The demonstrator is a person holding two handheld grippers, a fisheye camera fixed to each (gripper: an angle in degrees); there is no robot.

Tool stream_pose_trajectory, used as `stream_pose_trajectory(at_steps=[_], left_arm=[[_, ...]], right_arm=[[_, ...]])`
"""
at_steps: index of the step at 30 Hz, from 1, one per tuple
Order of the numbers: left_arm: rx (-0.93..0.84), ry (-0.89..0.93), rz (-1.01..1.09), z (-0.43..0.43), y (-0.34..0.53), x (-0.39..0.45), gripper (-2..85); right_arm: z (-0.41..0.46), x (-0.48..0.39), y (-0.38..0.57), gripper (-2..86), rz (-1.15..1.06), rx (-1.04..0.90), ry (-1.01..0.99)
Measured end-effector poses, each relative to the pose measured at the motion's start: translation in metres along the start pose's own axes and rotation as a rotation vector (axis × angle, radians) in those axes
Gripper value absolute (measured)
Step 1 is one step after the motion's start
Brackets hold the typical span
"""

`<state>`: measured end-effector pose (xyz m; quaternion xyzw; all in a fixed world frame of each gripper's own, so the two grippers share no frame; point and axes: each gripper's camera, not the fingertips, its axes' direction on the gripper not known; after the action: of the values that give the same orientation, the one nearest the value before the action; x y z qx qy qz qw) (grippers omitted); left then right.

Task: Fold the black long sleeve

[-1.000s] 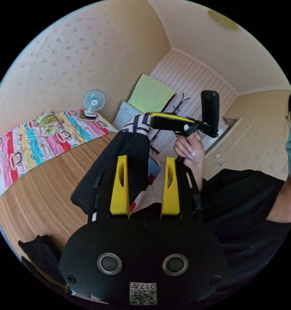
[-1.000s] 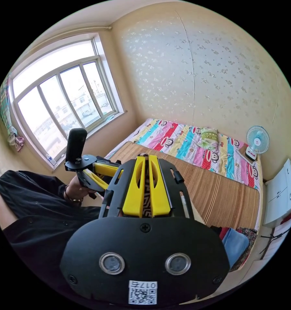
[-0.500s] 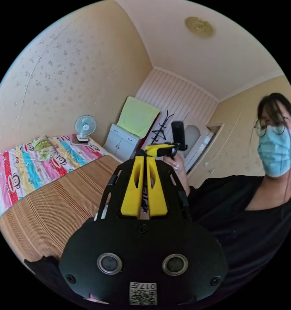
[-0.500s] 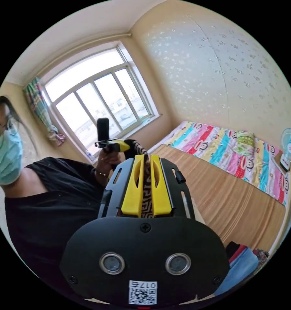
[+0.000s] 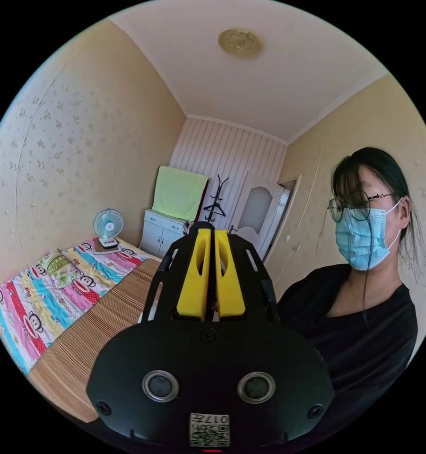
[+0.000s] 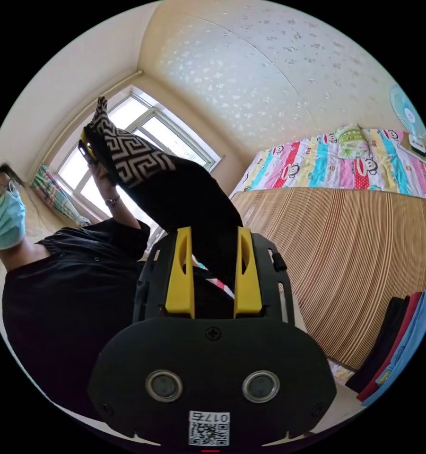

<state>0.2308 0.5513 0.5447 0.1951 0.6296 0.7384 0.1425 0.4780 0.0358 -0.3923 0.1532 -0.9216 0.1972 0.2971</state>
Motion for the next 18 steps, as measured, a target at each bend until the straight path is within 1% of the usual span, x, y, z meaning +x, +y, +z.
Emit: stream_pose_trajectory(at_steps=[3,5,8,10,11,13,15,18], left_arm=[[0.002,-0.004,0.011,-0.005,-0.007,0.017,-1.0],[0.004,-0.009,0.015,-0.010,-0.009,0.026,-1.0],[0.019,-0.012,-0.001,-0.022,-0.011,0.037,-1.0],[0.029,-0.011,-0.016,-0.032,-0.012,0.042,-1.0],[0.036,-0.013,-0.024,-0.042,-0.012,0.046,-1.0],[0.044,-0.023,-0.028,-0.060,-0.011,0.053,-1.0],[0.049,-0.055,-0.045,-0.087,-0.010,0.063,-1.0],[0.060,-0.087,-0.066,-0.121,-0.008,0.075,-1.0]], right_arm=[[0.004,-0.004,-0.019,16.0,-0.108,0.047,0.034],[0.008,-0.005,-0.037,17.1,-0.184,0.072,0.009],[0.020,0.001,-0.072,16.9,-0.242,0.027,-0.160],[0.025,0.009,-0.091,12.7,-0.256,-0.007,-0.312],[0.024,0.012,-0.094,11.4,-0.251,-0.001,-0.331],[0.013,0.024,-0.104,6.2,-0.198,0.027,-0.354],[0.001,0.021,-0.109,3.3,-0.209,0.033,-0.375],[-0.027,0.003,-0.113,2.6,-0.248,0.066,-0.386]])
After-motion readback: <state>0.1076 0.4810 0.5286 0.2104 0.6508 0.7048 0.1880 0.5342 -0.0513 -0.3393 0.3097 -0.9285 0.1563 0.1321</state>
